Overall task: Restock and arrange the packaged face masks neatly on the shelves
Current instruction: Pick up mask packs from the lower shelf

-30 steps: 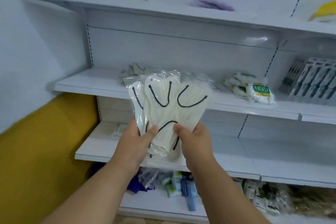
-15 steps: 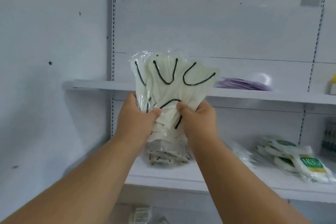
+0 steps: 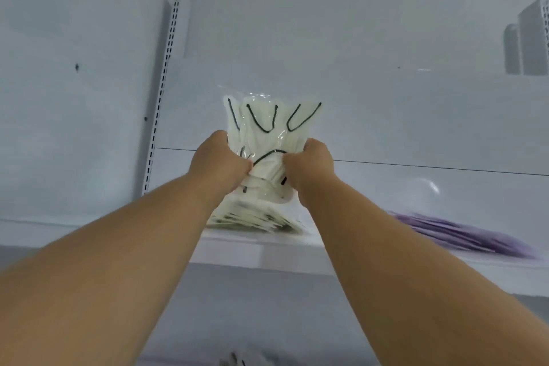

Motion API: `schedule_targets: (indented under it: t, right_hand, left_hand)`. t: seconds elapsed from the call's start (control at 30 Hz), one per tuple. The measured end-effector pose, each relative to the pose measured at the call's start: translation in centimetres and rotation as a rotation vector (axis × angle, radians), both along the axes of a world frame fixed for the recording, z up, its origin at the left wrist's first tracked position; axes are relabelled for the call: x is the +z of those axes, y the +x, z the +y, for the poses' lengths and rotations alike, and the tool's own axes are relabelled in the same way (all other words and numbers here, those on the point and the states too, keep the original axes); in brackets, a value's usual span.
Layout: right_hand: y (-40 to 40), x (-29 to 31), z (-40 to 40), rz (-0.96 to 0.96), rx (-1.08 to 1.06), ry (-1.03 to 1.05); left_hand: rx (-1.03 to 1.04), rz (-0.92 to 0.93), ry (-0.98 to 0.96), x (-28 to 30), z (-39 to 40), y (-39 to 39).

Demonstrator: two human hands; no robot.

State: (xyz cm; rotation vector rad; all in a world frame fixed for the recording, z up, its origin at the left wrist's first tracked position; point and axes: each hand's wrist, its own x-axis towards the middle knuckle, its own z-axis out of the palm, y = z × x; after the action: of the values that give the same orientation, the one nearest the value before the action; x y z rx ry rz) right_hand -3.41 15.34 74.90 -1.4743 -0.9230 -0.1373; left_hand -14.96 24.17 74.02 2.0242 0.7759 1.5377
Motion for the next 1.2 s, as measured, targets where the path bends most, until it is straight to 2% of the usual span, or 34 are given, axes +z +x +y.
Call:
schedule_targets:
  t: [0.07,0.23,0.27,0.33,0.37,0.4,0.53,0.63,0.77,1.0,1.1,1.2]
  right_hand:
    - [1.6,0.9,2.6,0.014,0.016,-0.121]
    - [5.3,0.6,7.9,0.125,0.046,-0.503]
    - [5.6,0.5,8.5,0.082,0.016,-0.604]
    - [5.2,0.3,9.0,-0.161,-0.172,-0.787]
    - [5.1,0.0,9.2,-0.332,-0.282,-0.834]
    - [5.2,-0.2,9.3,-0.419,-0.357,-0.823]
    - [4.0,-0.7,8.0,-0.630,-0.662,-0.591]
    - [1.9,-0.7,6.2,-0.869,-0.729,-0.400]
    - [-2.3,-3.0,2.7,-1.063,-0.706,-0.309]
    - [-12.5,-11.2,-4.9,-0.883,-0.553,-0.107]
    - [-16.0,-16.9,-8.3,-0.812,-0.505,-0.072]
    - [-18.3,-23.7,-11.0,-0.754,-0.446,-0.118]
  left_hand:
    - [0.087,0.118,-0.003,1.2,2.6,1.7]
    - [0.198,0.616,-0.096,1.0,6.4,5.3]
    - [0.216,0.704,-0.091,0.9,6.7,5.5]
    - [0.245,0.775,-0.069,0.6,7.7,5.5]
    - [0.265,0.778,-0.045,0.3,8.1,5.4]
    - [0.299,0.756,-0.005,-0.1,8.3,5.2]
    - [0.364,0.538,0.182,-0.8,7.5,4.3]
    - [0.294,0.348,0.341,-0.8,5.5,2.0]
    - [0.209,0.175,0.502,-3.8,2.8,-3.2]
    - [0.049,0.018,0.624,-15.6,-4.0,-12.2]
    - [-0.021,0.042,0.545,-21.6,-6.3,-15.3]
    - [-0.095,0.145,0.487,-28.0,-8.5,-17.9]
